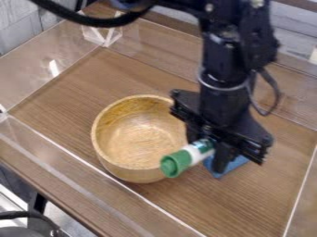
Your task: Remove the green marker from inside the brown bowl and put it on the table
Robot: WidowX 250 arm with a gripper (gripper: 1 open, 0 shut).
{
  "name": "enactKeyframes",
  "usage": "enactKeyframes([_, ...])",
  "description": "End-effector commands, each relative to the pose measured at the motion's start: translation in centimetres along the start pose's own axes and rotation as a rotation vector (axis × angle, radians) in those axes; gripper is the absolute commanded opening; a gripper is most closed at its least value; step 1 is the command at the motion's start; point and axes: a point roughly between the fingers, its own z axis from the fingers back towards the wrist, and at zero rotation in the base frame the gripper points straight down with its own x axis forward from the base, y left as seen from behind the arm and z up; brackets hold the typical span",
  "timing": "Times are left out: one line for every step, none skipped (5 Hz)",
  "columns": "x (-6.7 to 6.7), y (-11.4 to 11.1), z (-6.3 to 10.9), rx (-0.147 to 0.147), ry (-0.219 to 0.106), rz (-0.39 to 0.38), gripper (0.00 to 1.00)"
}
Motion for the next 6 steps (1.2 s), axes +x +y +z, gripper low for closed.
enactKeyframes([1.00,-0.98,0.78,-0.013,-0.053,0.001,0.00])
enactKeyframes([1.01,-1.01,0.59,-0.016,-0.060,0.006,0.00])
enactKeyframes([1.00,-1.04,0.36,-0.016,-0.065,0.012,0.00])
enactKeyframes([1.15,-0.92,0.24,-0.017,-0.068,0.014,0.00])
enactKeyframes([1.34,-0.78,0.11,-0.019,-0.071,0.015,0.00])
enactKeyframes([1.56,-0.60,0.00,-0.021,-0.076,0.015,0.00])
